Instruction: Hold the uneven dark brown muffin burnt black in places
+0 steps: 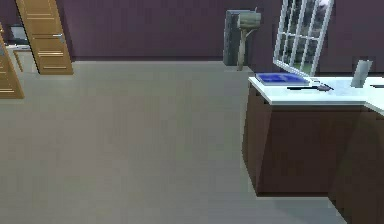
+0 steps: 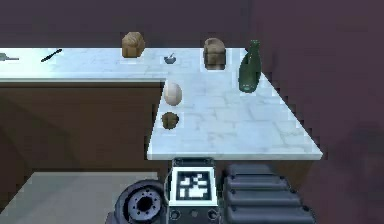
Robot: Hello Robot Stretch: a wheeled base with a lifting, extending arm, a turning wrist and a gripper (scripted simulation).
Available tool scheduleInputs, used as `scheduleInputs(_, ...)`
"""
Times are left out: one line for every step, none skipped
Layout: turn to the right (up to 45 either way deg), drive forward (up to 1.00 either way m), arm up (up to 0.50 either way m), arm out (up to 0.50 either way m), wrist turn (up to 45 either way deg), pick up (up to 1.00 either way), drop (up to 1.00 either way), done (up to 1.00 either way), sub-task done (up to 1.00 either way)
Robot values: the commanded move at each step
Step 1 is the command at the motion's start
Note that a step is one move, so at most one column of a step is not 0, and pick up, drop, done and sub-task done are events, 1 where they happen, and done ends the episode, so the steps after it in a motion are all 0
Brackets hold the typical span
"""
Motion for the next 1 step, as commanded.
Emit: scheduleInputs(0.0, 0.0, 0.0, 0.34, 0.0, 0.0, 0.0, 0.0, 0.0)
